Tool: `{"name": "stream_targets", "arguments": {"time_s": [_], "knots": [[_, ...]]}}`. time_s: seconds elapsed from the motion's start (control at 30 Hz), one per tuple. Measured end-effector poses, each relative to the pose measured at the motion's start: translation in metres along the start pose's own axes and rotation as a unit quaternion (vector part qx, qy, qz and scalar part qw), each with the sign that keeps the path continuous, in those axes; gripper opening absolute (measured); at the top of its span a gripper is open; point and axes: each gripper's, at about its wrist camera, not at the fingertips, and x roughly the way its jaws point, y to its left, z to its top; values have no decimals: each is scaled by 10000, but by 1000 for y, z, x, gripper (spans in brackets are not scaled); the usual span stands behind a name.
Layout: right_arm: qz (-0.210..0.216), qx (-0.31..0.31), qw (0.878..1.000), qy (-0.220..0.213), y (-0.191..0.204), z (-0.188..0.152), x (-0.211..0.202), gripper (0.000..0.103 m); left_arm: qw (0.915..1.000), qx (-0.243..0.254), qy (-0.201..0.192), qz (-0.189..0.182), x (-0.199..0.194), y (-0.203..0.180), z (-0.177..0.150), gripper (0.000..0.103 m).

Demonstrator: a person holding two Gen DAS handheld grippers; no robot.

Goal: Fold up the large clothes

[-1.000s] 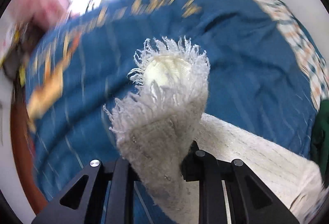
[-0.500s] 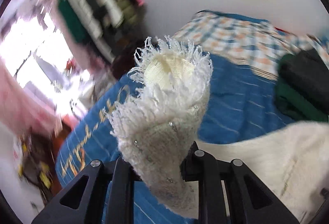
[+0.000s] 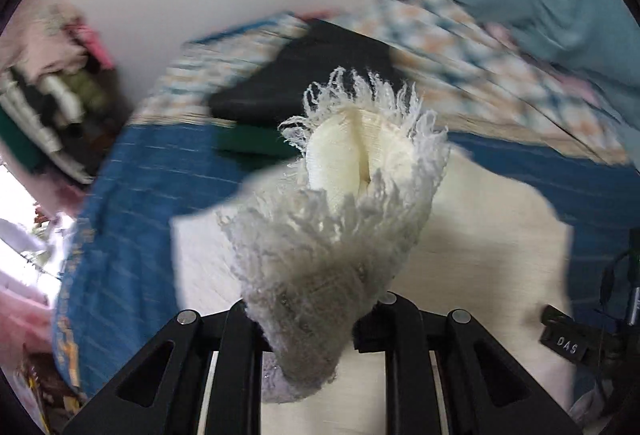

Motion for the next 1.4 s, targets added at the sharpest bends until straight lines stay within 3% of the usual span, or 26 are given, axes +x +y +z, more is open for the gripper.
{"name": "stream_targets", "arguments": {"time_s": [0.13,0.2,0.23,0.27,0.33,0.5,0.57,0.63,0.7,0.8,0.9,1.0,1.07,1.1,1.27,1.4], "knots": [[-66,348,9993,116,-82,11,8,83,9977,330,375,-469,28,-89,-4,20],[-47,444,9987,229,-115,10,15,83,9960,524,533,-485,44,-122,-14,22],[-13,486,9984,293,-131,9,19,83,9949,641,670,-390,54,-139,-19,28],[20,522,9981,326,-144,9,21,83,9937,684,809,-356,62,-149,-24,37],[205,613,9973,350,-170,6,23,83,9919,587,975,-567,68,-156,-28,83],[906,833,9915,421,-206,1,23,83,9875,130,989,-1218,42,-149,-26,86],[1208,993,9868,434,-213,-1,15,83,9878,-26,923,-1253,23,-136,-28,86],[1606,1155,9791,478,-202,-7,4,83,9890,-227,834,-1204,2,-109,-35,86],[2196,1261,9658,550,-188,-3,-5,83,9914,-471,808,-918,-8,-75,-42,86],[2834,1082,9502,711,-144,5,-6,83,9926,-757,947,-15,-8,-13,-66,86],[3246,824,9370,993,-90,18,13,83,9821,-942,1335,938,21,48,-98,86],[3229,766,9325,1424,-39,28,55,80,9692,-1296,1642,1302,42,92,-117,86],[2936,711,9413,1507,-18,32,73,30,9638,-1499,1680,1430,48,114,-124,86],[2680,644,9501,1460,-12,35,74,20,9626,-1572,1650,1463,48,121,-123,86],[2481,106,9682,304,1,45,3,15,9667,-1665,1350,1397,41,134,-101,86],[2547,-409,9627,-819,5,57,-56,15,9712,-1752,1102,1179,34,137,-79,86]]}}
